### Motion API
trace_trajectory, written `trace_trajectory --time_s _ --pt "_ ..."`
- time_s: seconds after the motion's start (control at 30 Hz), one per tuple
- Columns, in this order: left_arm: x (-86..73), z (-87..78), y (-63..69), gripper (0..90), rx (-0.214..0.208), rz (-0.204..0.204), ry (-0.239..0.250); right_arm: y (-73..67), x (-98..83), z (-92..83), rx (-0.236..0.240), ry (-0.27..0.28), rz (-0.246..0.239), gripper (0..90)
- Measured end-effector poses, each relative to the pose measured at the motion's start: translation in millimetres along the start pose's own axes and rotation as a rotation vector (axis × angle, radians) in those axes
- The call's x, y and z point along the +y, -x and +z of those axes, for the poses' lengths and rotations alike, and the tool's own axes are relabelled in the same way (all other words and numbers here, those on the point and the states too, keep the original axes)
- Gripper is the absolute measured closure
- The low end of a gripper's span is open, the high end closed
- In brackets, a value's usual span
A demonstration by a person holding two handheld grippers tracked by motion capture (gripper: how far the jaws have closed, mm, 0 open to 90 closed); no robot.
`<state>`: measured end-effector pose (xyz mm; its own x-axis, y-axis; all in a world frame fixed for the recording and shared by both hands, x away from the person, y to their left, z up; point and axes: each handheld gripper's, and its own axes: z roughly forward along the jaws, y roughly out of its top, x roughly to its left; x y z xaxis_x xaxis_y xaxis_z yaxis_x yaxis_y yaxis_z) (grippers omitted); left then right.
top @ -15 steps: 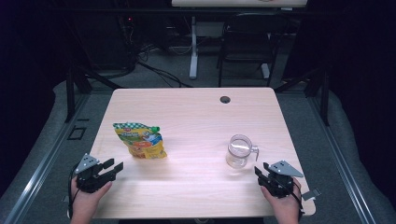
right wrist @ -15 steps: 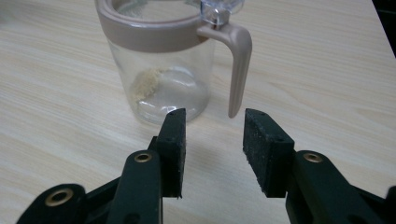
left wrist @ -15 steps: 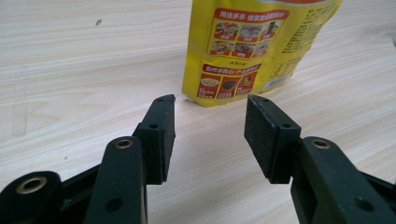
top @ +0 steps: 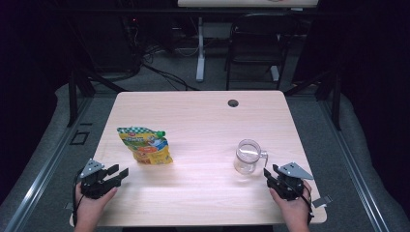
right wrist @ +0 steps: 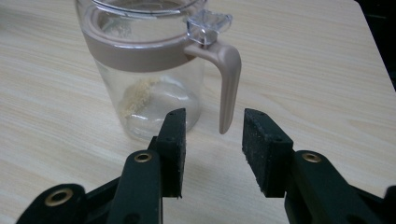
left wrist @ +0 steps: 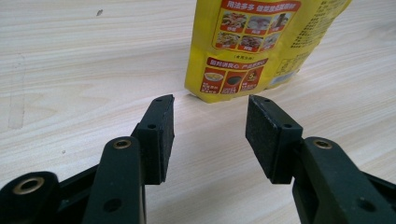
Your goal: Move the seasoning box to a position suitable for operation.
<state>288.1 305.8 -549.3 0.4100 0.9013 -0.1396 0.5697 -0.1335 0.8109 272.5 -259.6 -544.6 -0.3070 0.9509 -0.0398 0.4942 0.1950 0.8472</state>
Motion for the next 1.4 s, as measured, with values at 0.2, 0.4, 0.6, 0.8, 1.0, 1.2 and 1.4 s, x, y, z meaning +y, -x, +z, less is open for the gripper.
trace_trajectory --time_s 0.2,0.4,0.6,0.8,1.0,1.2,1.4 --pt "-1.7 -3.3 0.4 53.4 0.0 -0.01 0.01 -8.4 10.7 7.2 -0.041 -0.013 -0.073 56.4" --pt "-1.3 -0.6 -1.5 54.3 -0.002 -0.015 0.002 -1.6 16.3 25.4 -0.063 -0.038 -0.058 59.6" --pt "-1.9 0.7 0.9 54.3 -0.012 -0.011 -0.002 3.2 18.1 39.5 -0.085 -0.052 -0.039 66.1" --pt "-3.7 -2.1 2.4 54.2 -0.012 -0.001 -0.01 2.8 21.8 45.7 -0.102 -0.027 -0.039 67.7" --pt "-5.4 -3.1 1.4 54.2 -0.002 -0.005 -0.014 -0.6 22.1 48.4 -0.103 -0.027 -0.067 75.4" --pt "-5.6 -2.5 2.5 54.1 -0.002 0.003 -0.014 -2.5 21.0 49.3 -0.114 -0.004 -0.05 75.9" --pt "-5.3 -0.7 2.5 54.0 -0.001 -0.001 -0.013 -4.8 21.9 47.6 -0.109 0.009 -0.048 76.4"
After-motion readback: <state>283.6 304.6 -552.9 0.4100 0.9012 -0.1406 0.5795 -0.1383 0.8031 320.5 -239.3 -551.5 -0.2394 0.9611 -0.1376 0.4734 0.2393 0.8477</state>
